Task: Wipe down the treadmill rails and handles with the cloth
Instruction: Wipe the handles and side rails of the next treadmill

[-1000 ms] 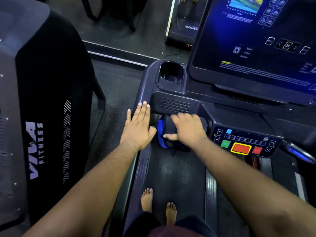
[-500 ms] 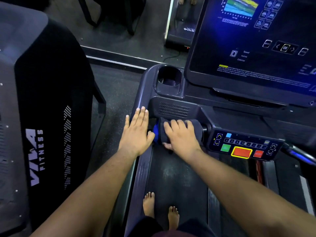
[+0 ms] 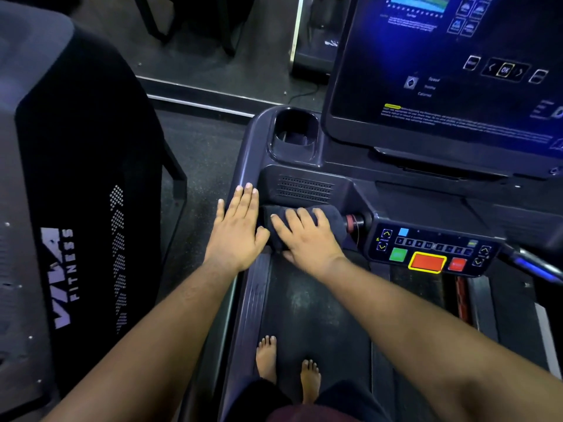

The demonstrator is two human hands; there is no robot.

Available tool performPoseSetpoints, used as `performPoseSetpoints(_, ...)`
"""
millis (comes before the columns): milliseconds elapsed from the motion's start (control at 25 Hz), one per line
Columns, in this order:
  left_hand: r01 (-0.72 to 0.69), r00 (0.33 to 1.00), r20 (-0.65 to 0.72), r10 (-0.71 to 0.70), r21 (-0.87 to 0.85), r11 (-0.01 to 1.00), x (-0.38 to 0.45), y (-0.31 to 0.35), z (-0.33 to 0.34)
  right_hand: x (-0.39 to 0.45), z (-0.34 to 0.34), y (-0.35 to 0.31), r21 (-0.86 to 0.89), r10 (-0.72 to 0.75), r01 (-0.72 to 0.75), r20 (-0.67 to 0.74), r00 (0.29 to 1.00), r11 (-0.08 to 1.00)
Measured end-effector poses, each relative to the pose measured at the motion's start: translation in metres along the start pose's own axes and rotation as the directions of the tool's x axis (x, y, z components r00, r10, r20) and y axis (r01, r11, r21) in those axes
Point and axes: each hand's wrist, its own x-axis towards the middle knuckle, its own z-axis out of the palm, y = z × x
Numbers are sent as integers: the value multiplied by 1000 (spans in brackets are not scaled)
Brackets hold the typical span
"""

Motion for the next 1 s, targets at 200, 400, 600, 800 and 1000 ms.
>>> performPoseSetpoints(200, -4, 1000, 6, 4, -11, 1000, -2, -1, 0, 46, -30, 16, 238, -42, 6, 145, 989, 971)
performPoseSetpoints(400, 12, 1000, 15, -11, -8, 1000, 1, -1, 1, -22, 25, 13, -3, 63, -64, -142, 988, 998)
performPoseSetpoints(600, 20, 999, 28, -20, 9, 1000, 0, -5, 5, 28, -21, 36, 229, 174, -201, 133, 976, 953)
performPoseSetpoints(800, 6, 1000, 8, -6, 7, 1000, 1, -3, 2, -37, 21, 11, 18, 183, -182, -20, 983, 983)
performPoseSetpoints(1000, -3, 1000, -3, 3, 5, 1000, -1, -3, 2, 15, -12, 26, 104, 108, -118, 102, 989, 987)
